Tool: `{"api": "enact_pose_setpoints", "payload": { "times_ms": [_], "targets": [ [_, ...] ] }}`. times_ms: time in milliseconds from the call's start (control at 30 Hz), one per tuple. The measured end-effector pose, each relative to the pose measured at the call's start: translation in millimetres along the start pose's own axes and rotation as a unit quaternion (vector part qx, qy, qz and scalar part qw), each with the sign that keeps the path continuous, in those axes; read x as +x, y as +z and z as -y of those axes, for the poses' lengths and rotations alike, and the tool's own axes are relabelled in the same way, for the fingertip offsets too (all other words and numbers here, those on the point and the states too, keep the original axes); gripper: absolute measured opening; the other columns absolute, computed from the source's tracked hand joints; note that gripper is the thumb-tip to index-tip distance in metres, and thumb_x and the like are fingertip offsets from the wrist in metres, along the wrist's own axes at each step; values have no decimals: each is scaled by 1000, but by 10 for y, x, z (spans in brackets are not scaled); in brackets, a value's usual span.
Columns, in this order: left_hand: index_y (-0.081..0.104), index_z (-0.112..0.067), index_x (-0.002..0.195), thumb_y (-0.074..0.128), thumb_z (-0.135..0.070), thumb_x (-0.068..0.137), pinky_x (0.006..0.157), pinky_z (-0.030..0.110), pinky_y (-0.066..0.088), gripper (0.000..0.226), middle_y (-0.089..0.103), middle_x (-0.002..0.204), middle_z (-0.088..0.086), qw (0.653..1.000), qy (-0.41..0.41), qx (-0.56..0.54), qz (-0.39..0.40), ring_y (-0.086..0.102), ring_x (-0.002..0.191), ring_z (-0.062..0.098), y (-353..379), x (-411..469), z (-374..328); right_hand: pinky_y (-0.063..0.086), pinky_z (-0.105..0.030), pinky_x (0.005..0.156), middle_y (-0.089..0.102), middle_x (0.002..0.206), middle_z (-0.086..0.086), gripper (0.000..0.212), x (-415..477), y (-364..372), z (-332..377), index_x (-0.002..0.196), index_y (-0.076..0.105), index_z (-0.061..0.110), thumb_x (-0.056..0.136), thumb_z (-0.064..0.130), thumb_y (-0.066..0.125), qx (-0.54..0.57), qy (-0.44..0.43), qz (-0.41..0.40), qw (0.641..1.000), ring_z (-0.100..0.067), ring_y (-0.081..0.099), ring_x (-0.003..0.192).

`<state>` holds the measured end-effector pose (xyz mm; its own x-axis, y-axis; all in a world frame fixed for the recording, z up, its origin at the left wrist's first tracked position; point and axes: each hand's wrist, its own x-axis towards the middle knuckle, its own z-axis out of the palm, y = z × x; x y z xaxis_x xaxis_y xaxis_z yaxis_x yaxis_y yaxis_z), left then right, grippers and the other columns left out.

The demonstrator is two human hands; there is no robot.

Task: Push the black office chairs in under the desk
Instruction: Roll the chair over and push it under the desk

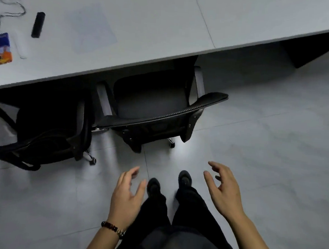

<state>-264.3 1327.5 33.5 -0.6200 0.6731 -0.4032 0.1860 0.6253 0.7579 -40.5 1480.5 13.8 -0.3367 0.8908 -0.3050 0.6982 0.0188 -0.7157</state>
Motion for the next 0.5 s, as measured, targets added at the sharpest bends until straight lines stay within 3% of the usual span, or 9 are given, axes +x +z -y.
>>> {"api": "enact_pose_setpoints", "payload": {
  "times_ms": [167,333,500],
  "targets": [
    [50,-22,129,58,-26,92,93,25,42,38,52,120,-8,990,26,52,126,52,111,5,224,75,43,49,-30,93,51,127,14,42,-702,-39,-381,132,50,34,92,42,59,16,112,-53,992,-3,53,113],
    [52,-30,119,59,-23,92,88,25,44,29,55,116,-9,969,122,67,204,56,106,9,543,7,-431,44,-23,90,42,133,16,55,-1317,-327,-584,143,37,32,93,36,61,68,186,-152,968,-2,50,118],
    [53,-26,122,58,-26,92,90,31,47,31,56,118,-8,926,241,98,273,56,106,8,1059,-505,-896,43,-25,93,40,137,17,61,-2115,-694,-889,147,33,31,93,40,59,112,222,-262,933,0,47,121]
  ]
}}
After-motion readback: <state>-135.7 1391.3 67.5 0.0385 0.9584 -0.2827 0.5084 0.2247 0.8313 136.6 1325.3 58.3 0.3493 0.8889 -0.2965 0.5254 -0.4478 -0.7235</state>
